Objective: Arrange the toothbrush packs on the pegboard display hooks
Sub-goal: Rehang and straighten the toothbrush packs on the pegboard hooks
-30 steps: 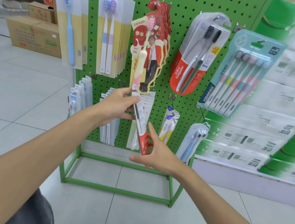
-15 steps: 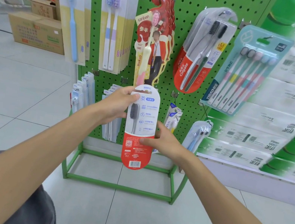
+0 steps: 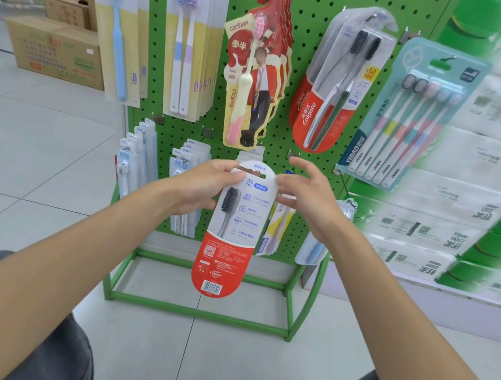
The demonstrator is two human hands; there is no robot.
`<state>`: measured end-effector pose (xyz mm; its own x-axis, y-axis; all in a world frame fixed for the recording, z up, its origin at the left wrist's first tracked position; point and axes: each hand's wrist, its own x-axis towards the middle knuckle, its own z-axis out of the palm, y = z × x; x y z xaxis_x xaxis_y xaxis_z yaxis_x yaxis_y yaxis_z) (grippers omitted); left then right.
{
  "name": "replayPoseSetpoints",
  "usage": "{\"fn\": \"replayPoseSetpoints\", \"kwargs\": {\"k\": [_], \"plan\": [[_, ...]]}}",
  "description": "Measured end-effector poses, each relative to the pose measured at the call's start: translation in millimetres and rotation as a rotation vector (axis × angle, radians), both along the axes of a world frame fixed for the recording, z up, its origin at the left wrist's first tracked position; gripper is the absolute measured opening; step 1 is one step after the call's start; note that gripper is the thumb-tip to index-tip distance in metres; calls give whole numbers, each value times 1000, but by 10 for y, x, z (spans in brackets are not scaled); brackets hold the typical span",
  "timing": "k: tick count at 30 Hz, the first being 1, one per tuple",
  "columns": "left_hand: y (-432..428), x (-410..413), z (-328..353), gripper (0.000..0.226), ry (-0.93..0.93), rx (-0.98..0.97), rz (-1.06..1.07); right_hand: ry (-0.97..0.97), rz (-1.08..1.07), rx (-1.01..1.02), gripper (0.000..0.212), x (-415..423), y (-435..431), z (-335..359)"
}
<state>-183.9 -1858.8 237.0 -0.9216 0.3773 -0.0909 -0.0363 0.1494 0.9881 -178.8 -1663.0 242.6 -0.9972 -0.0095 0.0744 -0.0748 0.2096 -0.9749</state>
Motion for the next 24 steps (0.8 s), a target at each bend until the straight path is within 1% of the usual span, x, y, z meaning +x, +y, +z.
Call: {"fn": "replayPoseSetpoints", "kwargs": {"k": [3, 6, 8, 9, 11, 12, 13, 14, 15, 16, 17, 19, 20, 21, 24], "plan": [[-6, -15, 0, 25, 11, -4, 29, 45, -11, 112, 53, 63, -44, 8], [12, -43, -20, 25, 26, 17, 138, 72, -8, 269, 65, 81, -93, -52], [28, -67, -27, 22, 63, 3, 206, 8, 60, 214, 77, 102, -137, -103], [38, -77, -30, 20, 76, 8, 224, -47, 111, 160, 79, 128, -175, -127], [52, -87, -37, 16, 68, 57, 235, -114, 214, 142, 73, 148, -257, -202], [58, -80, -36, 16, 47, 97, 223, -119, 255, 160, 80, 141, -289, -258], [68, -71, -36, 20, 24, 130, 197, -124, 277, 174, 94, 116, -316, -310], [73, -58, -38, 26, 3, 148, 161, -137, 286, 182, 103, 108, -335, -331], [84, -47, -37, 30, -16, 162, 125, -134, 288, 186, 106, 95, -346, -343], [90, -30, -31, 33, -37, 179, 106, -136, 290, 189, 100, 95, -348, -338], [96, -20, -24, 34, -56, 197, 104, -132, 293, 189, 85, 101, -342, -323], [103, -33, -27, 31, -58, 202, 130, -140, 302, 170, 48, 92, -306, -317], [105, -47, -37, 29, -42, 184, 155, -149, 310, 133, 39, 98, -292, -308], [101, -62, -55, 29, -26, 162, 188, -155, 319, 89, 36, 97, -276, -311], [84, -95, -83, 30, 13, 103, 253, -156, 328, 20, 35, 73, -232, -305]]}}
